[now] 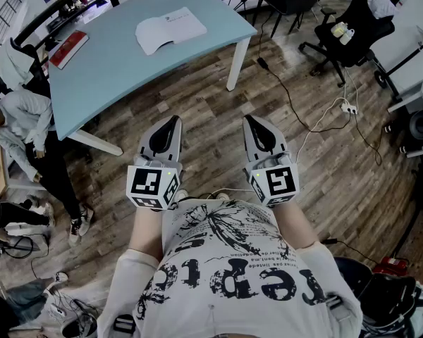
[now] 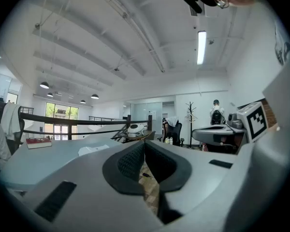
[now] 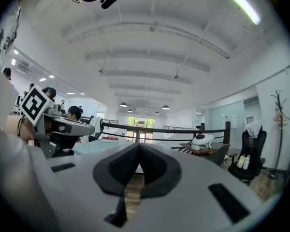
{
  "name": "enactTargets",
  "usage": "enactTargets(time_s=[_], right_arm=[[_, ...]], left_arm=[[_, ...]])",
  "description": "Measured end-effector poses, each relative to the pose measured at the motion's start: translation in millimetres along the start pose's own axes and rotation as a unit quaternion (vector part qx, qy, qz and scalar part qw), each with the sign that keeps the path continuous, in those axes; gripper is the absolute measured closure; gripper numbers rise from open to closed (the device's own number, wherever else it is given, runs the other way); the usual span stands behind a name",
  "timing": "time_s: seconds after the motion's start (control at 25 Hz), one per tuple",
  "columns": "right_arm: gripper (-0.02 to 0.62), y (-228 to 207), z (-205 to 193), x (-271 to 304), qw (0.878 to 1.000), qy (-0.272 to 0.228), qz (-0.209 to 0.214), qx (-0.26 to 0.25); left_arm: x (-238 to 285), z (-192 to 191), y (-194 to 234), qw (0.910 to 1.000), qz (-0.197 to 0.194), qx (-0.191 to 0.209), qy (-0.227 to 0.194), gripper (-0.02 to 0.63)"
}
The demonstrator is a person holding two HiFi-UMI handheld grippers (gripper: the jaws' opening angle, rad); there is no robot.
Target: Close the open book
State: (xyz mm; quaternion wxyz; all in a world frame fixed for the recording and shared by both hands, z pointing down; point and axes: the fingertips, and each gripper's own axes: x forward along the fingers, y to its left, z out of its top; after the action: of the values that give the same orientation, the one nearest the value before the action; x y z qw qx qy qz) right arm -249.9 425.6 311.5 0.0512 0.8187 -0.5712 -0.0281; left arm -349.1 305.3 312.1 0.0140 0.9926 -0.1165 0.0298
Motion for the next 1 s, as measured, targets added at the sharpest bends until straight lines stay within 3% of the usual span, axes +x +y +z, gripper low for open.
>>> enactTargets(time_s=[0.28,0.72,1.0], right_arm=[[0.586,-8.3,-9.8,-15.4,1.000,0.003,0.012,0.000],[0.584,-39.6,-26.4,-16.1,0.999,0.015,0.012,0.051],[0.584,-43.8,-43.9,19.8,0.998,0.031,0.024,0.047]], left_arm=[[-0.4,-8.3,-19.4,1.0000,0.004,0.002,0.005,0.586],[18.2,-25.1,-40.7,0.9994,0.006,-0.012,0.033,0.586],[38.2,-39.4,-9.2,0.9980,0.029,-0.025,0.050,0.586]])
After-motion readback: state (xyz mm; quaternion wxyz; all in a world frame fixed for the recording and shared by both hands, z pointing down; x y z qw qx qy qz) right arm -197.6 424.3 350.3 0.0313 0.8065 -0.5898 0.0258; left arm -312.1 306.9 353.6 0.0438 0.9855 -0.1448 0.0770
